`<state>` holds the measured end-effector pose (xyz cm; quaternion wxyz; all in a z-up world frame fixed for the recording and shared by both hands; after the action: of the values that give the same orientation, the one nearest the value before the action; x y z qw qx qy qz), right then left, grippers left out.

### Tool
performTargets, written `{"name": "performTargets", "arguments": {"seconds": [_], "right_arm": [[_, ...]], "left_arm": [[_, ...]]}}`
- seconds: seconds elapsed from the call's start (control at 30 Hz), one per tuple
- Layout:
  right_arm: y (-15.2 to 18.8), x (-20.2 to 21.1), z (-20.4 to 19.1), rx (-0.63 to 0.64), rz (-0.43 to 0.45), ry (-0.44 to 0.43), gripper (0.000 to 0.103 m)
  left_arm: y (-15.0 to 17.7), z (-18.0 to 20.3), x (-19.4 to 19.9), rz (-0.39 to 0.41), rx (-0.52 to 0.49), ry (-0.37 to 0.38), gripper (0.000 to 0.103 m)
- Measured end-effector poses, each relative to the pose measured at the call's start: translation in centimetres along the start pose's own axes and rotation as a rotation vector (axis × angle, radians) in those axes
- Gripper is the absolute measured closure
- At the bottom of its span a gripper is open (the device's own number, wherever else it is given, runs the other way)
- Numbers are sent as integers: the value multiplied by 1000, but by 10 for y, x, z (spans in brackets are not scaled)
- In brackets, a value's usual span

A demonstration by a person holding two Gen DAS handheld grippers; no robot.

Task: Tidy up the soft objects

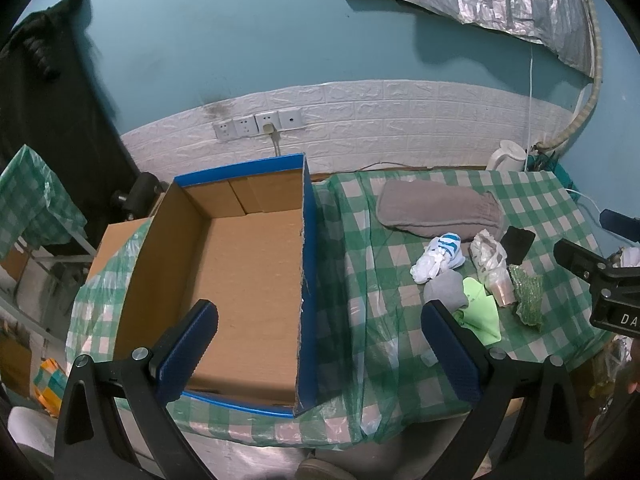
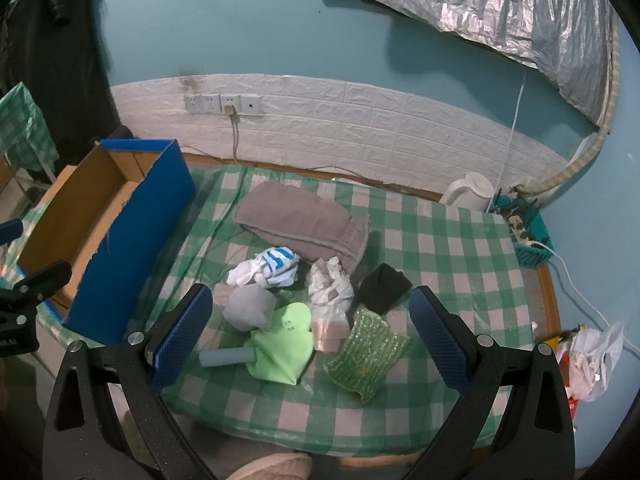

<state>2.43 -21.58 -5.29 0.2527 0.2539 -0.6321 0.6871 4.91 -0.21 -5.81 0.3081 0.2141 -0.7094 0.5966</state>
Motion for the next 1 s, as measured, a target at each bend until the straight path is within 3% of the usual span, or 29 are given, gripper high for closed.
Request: {"name": "performTargets", "arguments": {"seconds": [1.0], "right_arm": [[6, -2, 3, 1, -10, 2, 4]], "left_arm": [[8, 10, -1, -9, -56, -2, 1]]}}
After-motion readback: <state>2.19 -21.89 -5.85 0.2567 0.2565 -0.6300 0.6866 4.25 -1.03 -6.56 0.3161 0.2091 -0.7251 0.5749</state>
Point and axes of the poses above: each gripper's, at about its wrist camera, not at the fingertips, and x roughly against the way its jaws point, z to its right, y to its underside, the point moved 8 cm from there along -x, roughly the way its jaws point, and after that the axes turned 8 degrees about z, right-handed, at the moved point
